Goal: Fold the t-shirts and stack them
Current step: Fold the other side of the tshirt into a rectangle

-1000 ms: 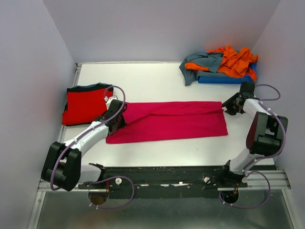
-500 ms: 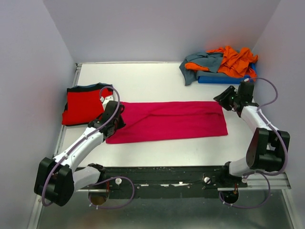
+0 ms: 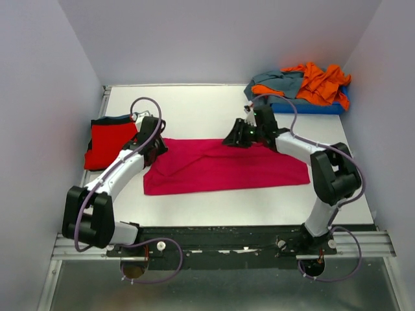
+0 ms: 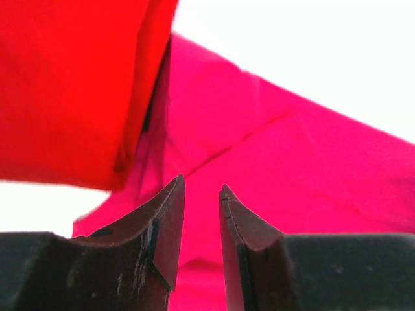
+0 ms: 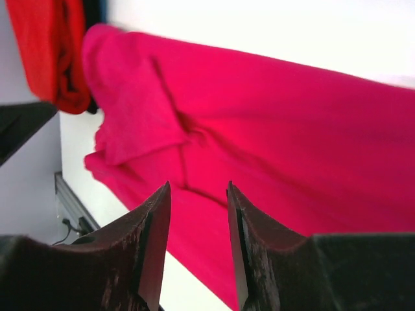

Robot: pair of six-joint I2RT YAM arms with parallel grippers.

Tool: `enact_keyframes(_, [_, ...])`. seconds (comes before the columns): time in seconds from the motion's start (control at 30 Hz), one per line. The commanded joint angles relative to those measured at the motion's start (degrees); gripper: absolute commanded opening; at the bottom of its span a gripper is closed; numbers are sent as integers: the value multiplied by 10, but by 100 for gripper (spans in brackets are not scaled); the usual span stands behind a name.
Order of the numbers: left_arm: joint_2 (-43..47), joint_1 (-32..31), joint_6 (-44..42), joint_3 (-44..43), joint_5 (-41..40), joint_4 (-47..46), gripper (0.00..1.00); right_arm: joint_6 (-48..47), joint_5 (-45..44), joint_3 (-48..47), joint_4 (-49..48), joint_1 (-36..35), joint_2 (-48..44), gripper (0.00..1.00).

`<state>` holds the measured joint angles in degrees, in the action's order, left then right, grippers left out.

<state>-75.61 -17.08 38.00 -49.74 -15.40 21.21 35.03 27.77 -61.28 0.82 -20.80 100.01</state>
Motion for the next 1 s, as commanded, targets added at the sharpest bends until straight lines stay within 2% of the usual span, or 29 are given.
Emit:
enact_keyframes(0.0, [-62,30,-6,-65,4,-32,38,0,38,-89,-28,-60,68,48])
enact_keyframes(0.1, [-106,37,-6,-101,5,-31,35,2,42,-155,-18,-88,125,48])
enact_keyframes(0.27, [-181,41,0,-145,9,-35,24,3,67,-263,-9,-115,220,51])
enact_keyframes(0.43, [-242,46,15,-166,28,-28,0,6,78,-356,20,-129,294,53])
enact_keyframes(0.57, [-259,48,16,-145,19,-37,0,7,88,-396,24,-137,334,53])
enact_keyframes(0.97, [-301,71,11,-161,2,-15,0,3,105,-456,49,-156,405,54])
